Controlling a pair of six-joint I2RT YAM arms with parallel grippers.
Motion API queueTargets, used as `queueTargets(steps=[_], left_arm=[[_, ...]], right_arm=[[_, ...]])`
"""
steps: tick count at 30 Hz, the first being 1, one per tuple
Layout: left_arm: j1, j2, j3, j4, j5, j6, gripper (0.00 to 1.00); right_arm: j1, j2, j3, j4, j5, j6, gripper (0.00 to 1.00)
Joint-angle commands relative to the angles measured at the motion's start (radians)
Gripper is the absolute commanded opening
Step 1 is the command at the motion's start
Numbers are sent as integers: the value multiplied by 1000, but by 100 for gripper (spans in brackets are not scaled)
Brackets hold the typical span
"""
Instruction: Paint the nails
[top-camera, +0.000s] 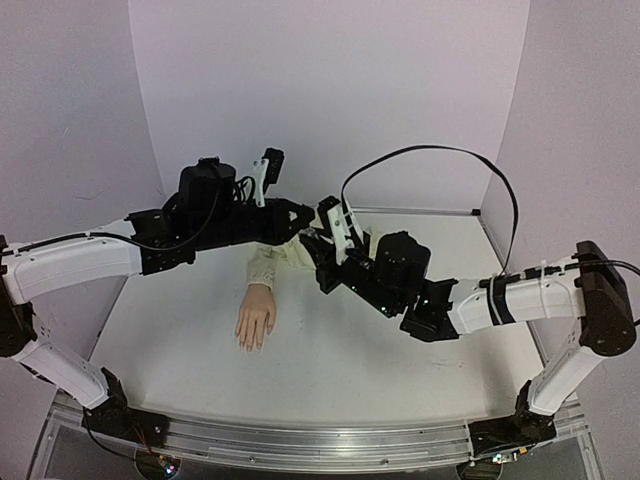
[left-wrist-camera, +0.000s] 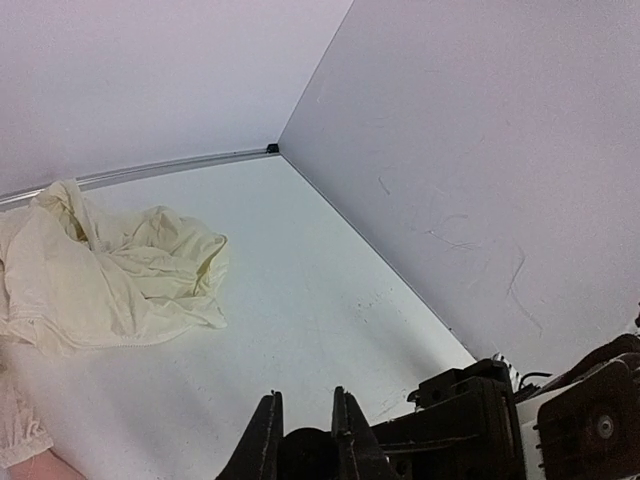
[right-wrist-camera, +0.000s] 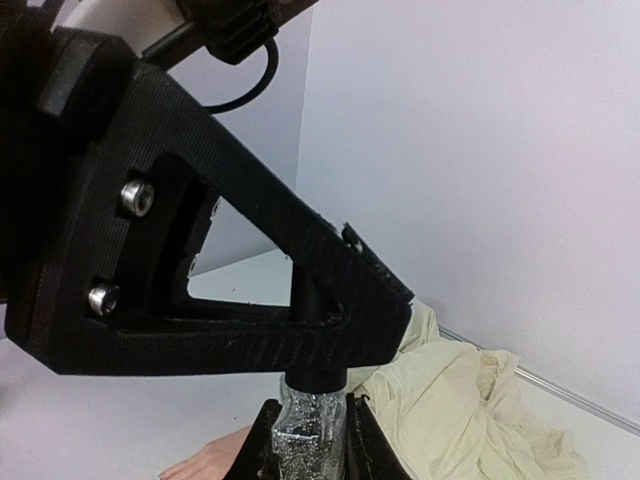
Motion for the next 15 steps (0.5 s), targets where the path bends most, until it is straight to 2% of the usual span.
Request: queueTargets(steps=[1, 2, 5, 9, 11, 15], left_arm=[[-33, -29, 69, -28, 71, -12, 3], [-31, -38, 62, -28, 89, -9, 11], [-22, -80, 40, -28, 150, -1, 45], [1, -140, 0, -8, 300, 3, 76], [6, -173, -31, 45, 384, 0, 84], [17, -213, -80, 159, 474, -35, 88]], right_arm=[[-42, -40, 40, 77, -28, -22, 0], [-53, -57, 36, 57, -120, -1, 0], [-127, -130, 14, 7, -465, 121, 0], [-256, -182, 8, -7, -908, 343, 0], [-284, -194, 29, -4, -1082, 419, 0], [-292, -180, 85, 14, -1327, 556, 0]])
